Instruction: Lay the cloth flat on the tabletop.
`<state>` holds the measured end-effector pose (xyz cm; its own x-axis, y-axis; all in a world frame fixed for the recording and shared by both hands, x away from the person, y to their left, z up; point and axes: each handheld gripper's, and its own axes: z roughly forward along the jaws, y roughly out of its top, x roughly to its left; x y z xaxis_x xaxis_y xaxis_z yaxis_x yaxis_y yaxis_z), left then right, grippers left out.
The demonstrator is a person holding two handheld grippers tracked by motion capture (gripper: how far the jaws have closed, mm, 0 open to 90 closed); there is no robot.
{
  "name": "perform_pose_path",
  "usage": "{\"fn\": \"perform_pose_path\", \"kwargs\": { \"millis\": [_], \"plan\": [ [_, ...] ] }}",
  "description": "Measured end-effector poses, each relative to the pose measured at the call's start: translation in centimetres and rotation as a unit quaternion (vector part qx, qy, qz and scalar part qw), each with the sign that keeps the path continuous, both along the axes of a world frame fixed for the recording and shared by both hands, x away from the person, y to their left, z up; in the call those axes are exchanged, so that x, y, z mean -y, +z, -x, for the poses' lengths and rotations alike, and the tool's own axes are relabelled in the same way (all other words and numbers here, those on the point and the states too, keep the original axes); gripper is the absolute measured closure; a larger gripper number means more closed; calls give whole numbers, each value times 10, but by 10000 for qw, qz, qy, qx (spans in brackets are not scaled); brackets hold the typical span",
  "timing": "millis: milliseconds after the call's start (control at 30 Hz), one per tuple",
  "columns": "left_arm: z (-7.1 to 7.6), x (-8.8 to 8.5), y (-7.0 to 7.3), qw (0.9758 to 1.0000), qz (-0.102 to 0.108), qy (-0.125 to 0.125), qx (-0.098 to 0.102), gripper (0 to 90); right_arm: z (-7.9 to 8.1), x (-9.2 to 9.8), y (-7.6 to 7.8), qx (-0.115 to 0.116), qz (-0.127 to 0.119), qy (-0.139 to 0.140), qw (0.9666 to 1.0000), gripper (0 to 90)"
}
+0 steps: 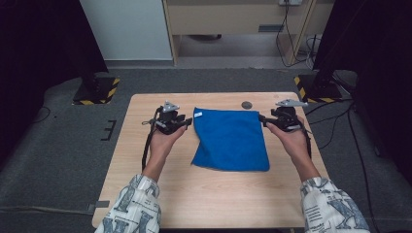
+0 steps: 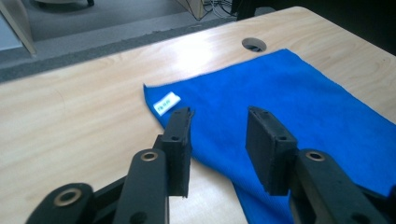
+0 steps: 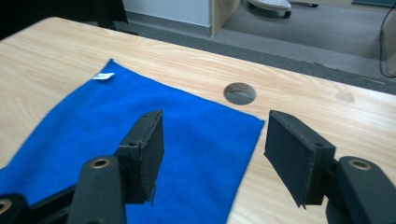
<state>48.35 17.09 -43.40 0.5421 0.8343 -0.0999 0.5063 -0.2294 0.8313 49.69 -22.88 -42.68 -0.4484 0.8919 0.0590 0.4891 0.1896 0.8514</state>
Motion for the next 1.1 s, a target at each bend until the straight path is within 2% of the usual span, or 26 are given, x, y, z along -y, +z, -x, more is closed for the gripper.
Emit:
{"fn": "perform_pose_path", "kwargs": {
  "millis": [133,367,633,833,1100],
  "plan": [
    [8,1,-11,10000,-14,-83,-22,588,7,-3,-4,3,-28,95,10000,377],
    [19,4,-17,9997,-31,-256,-3,587,13,-9,-14,-83,-92,195,9997,386],
    [34,7,-26,9991,-15,-410,57,561,25,-7,-19,-60,-177,286,9994,433],
    [45,6,-35,9989,2,-465,21,564,38,-2,-27,-39,-200,346,9992,535],
    [55,4,-56,9986,-115,-487,-162,573,59,1,-46,-98,-146,489,9986,637]
  ]
}}
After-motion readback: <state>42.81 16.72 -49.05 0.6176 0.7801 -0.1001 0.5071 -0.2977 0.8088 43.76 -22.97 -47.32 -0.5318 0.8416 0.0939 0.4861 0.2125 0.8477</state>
